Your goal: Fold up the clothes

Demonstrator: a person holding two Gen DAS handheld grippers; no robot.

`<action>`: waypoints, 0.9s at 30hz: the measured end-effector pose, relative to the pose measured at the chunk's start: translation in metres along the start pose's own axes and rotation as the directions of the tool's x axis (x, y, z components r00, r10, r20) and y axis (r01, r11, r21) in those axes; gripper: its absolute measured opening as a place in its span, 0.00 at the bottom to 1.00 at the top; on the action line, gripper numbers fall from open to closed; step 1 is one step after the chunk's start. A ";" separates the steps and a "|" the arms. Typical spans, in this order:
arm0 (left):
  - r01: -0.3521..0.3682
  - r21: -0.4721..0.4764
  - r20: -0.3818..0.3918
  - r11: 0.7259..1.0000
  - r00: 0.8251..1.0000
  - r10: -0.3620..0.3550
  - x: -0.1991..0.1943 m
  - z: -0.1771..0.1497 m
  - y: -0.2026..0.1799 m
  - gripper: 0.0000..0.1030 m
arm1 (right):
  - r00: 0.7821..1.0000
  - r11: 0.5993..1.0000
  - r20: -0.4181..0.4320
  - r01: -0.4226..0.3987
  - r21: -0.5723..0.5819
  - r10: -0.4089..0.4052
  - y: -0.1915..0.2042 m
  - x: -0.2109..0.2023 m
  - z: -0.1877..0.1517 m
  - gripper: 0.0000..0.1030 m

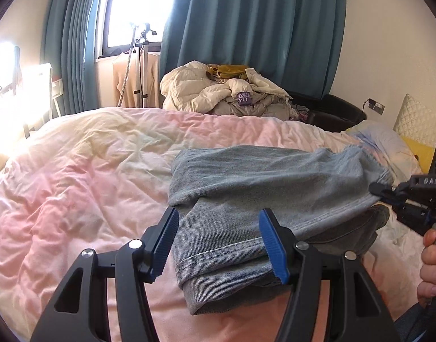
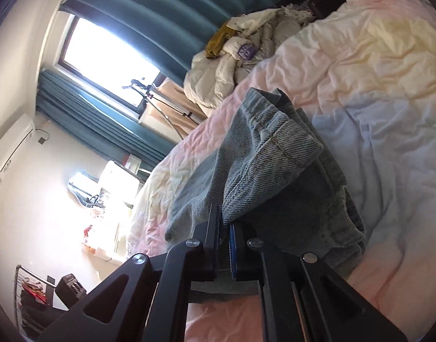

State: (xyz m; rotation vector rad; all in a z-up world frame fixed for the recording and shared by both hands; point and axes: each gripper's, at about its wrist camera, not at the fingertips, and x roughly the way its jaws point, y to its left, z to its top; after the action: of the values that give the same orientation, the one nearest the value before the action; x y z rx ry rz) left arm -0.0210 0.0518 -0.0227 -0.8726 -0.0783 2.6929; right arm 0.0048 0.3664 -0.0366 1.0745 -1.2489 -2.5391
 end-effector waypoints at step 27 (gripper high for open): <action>0.082 -0.212 -0.117 0.974 0.987 -0.109 0.023 -0.007 0.044 0.59 | 0.964 0.965 0.050 0.260 0.043 -0.262 -0.029 -0.031 0.018 0.44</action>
State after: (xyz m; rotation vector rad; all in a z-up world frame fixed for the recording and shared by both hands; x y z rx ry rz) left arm -0.0473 0.0166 -0.0476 -1.0718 -0.3686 2.5642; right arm 0.0216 0.4095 -0.0338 1.2624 -1.2446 -2.7645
